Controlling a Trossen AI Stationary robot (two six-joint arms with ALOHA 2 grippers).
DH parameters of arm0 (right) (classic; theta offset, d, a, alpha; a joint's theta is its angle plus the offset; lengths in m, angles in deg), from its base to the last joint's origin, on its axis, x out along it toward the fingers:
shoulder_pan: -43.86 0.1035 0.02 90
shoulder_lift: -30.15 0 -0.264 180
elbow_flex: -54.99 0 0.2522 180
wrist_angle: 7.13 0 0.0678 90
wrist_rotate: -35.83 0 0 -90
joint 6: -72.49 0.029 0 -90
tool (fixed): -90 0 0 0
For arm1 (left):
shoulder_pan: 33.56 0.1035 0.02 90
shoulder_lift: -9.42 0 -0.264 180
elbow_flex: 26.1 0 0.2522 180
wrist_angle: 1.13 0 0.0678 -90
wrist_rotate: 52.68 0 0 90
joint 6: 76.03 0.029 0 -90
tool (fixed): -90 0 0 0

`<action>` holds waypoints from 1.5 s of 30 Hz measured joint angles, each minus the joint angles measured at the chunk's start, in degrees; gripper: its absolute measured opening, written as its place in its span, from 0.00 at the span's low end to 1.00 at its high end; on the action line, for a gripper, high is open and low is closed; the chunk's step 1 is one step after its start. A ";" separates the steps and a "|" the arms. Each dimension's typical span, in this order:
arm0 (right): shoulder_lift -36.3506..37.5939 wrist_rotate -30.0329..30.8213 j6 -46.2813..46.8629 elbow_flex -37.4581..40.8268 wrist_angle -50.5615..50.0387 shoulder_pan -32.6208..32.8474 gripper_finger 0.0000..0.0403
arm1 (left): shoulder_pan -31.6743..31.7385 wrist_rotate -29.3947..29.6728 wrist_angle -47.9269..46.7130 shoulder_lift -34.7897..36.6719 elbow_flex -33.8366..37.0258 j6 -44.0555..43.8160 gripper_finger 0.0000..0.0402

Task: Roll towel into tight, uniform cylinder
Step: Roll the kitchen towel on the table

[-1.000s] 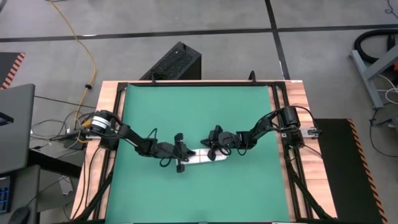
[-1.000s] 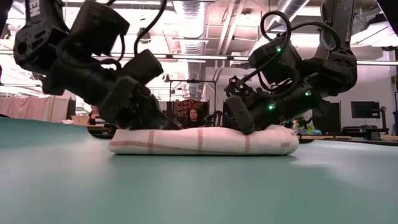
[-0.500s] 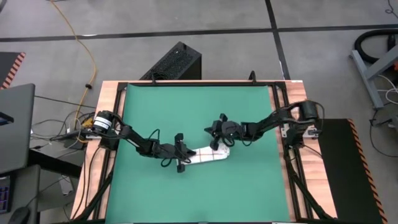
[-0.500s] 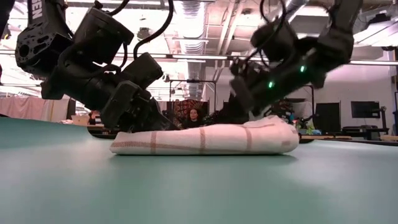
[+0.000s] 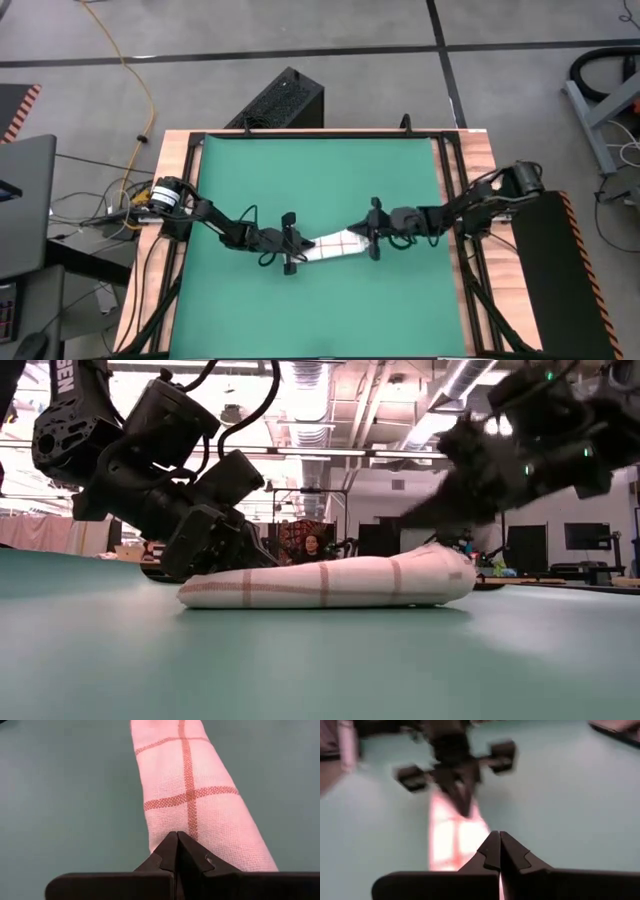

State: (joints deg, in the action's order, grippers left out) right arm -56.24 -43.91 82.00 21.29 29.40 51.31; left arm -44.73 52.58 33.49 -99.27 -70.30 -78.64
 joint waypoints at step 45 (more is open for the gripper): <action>-20.76 4.68 9.98 1.49 14.47 1.56 0.04 | -8.41 9.64 -5.57 17.98 0.08 -1.01 0.00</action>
State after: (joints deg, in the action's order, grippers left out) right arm -77.00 -39.23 91.97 22.77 43.88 52.87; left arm -53.13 62.22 27.92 -81.29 -70.22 -79.65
